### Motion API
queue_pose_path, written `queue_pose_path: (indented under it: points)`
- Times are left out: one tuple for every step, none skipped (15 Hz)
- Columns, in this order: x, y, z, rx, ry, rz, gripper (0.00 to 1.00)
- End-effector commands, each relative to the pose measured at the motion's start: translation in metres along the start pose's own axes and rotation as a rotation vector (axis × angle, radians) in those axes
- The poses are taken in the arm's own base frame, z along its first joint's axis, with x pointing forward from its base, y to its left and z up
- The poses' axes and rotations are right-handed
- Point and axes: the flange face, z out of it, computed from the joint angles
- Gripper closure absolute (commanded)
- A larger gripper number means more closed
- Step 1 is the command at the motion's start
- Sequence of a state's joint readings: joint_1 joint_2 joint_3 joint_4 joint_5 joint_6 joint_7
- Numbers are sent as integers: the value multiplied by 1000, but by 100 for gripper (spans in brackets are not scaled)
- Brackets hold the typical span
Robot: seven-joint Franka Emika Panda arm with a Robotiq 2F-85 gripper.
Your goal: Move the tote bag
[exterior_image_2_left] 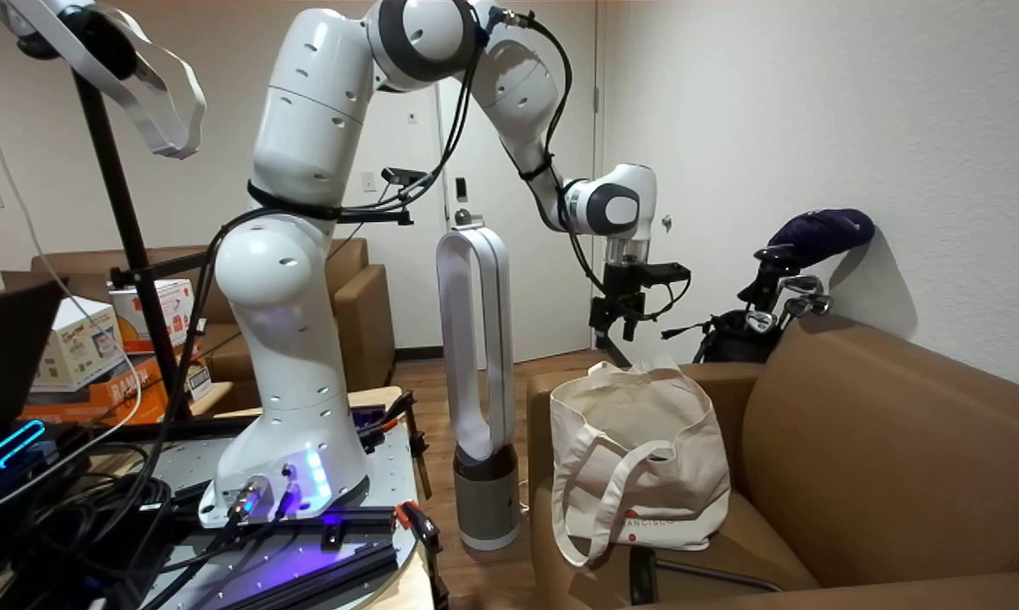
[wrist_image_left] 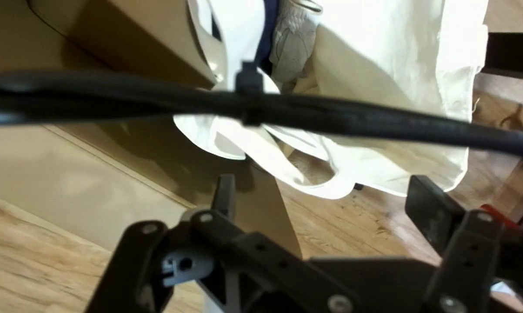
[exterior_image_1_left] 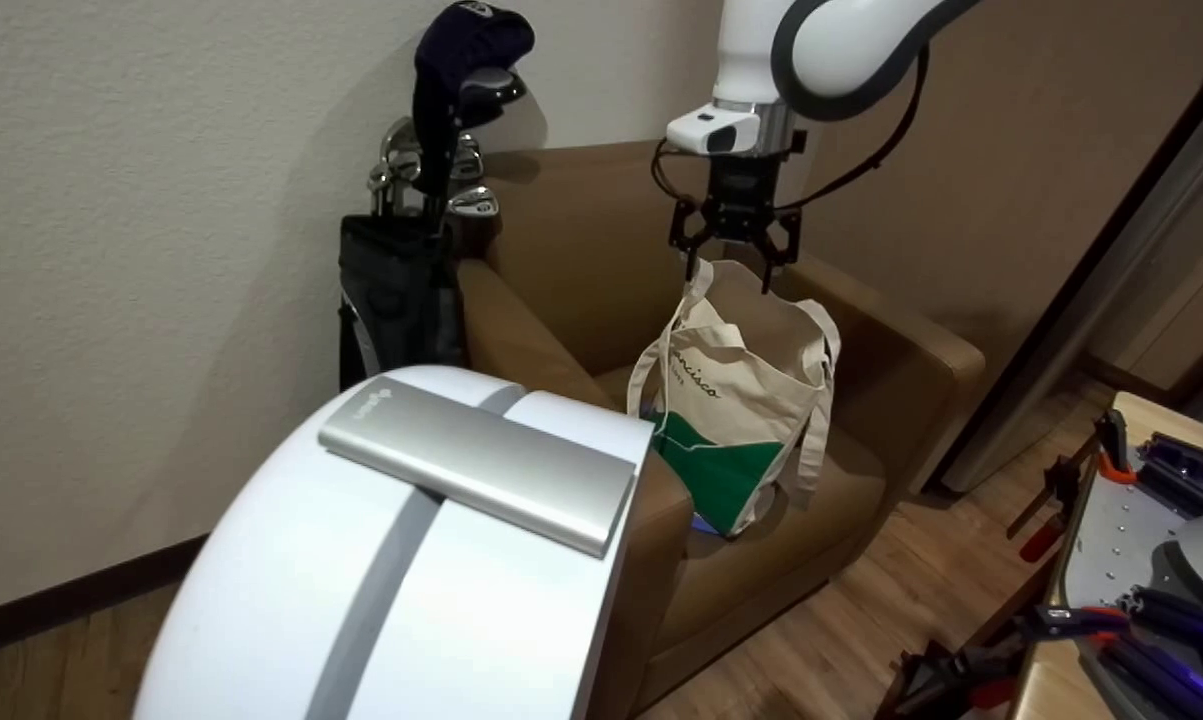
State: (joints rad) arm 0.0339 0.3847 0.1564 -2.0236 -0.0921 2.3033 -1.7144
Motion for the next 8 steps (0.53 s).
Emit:
queue_pose_path:
  points:
    - [-3,-3,-35,-48,-32,196,0]
    - [-9,-7,-43,-65,-34,252,0]
    - [-13,-10,-50,-79,-40,306,0]
    - [-19,-14,-55,-94,-48,358,0]
    - [-24,-17,-58,-105,-53,412,0]
    - [-29,-20,-60,-110,-56,471,0]
    - [-31,-22,-61,-117,-62,526,0]
    - [-31,-11,-57,-94,-41,439,0]
